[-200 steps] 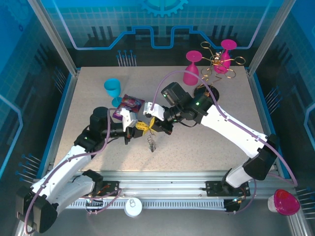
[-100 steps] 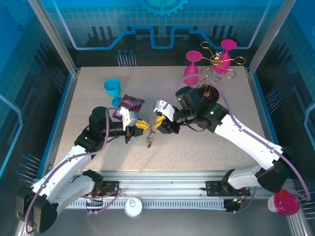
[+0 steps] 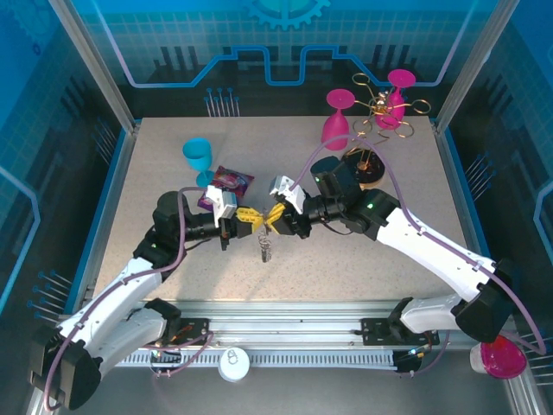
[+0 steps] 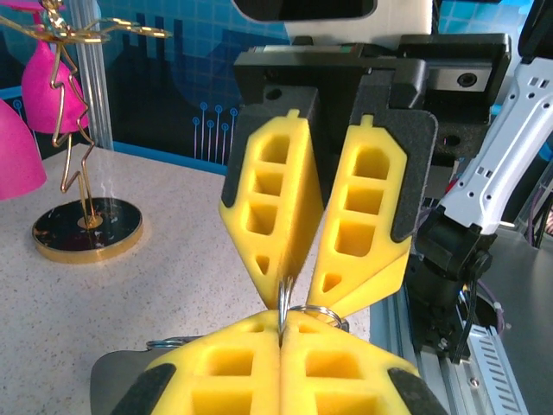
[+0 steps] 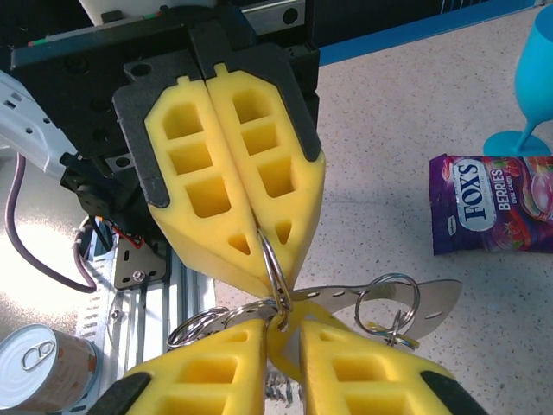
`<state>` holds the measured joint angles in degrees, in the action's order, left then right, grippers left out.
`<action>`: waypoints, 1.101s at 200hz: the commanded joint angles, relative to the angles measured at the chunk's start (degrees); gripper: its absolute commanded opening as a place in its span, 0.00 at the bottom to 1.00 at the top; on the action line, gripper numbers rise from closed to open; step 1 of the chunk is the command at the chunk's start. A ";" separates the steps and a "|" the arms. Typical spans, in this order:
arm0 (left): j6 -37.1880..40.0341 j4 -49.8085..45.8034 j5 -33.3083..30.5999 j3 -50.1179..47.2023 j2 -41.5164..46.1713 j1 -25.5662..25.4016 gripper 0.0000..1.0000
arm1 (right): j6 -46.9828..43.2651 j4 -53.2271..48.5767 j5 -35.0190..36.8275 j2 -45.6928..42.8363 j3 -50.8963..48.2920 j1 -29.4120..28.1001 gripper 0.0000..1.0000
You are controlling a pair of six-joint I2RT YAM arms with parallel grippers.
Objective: Put the keys on the keyring
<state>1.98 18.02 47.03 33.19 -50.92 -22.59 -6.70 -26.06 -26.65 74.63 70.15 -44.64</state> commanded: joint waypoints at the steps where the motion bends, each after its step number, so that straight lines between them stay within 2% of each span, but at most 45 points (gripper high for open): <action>1: -2.77 6.25 1.12 -0.67 0.85 -0.21 0.00 | 0.57 1.66 -2.65 0.56 0.42 -0.17 0.15; 41: -4.57 8.43 0.99 -0.58 0.12 -0.26 0.00 | 0.68 2.47 -4.62 1.55 0.84 -1.13 0.12; 78: -4.35 8.44 0.71 -0.32 0.11 -0.25 0.00 | -0.46 0.69 -3.23 1.40 1.22 -1.24 0.12; 111: -4.18 8.38 0.91 -0.49 0.12 -0.24 0.00 | -0.28 1.28 0.25 -1.43 0.03 0.44 0.18; 144: -3.74 7.99 1.23 -0.67 0.16 -0.19 0.00 | 0.80 2.91 -0.91 -3.70 -0.89 2.01 0.19; 220: -3.47 7.58 1.95 -0.39 0.07 -0.19 0.00 | 1.95 5.40 -4.10 -1.61 0.38 2.06 0.19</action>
<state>-1.61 22.85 47.07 32.58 -51.05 -22.59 -5.43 -22.41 -28.91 71.94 69.69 -42.94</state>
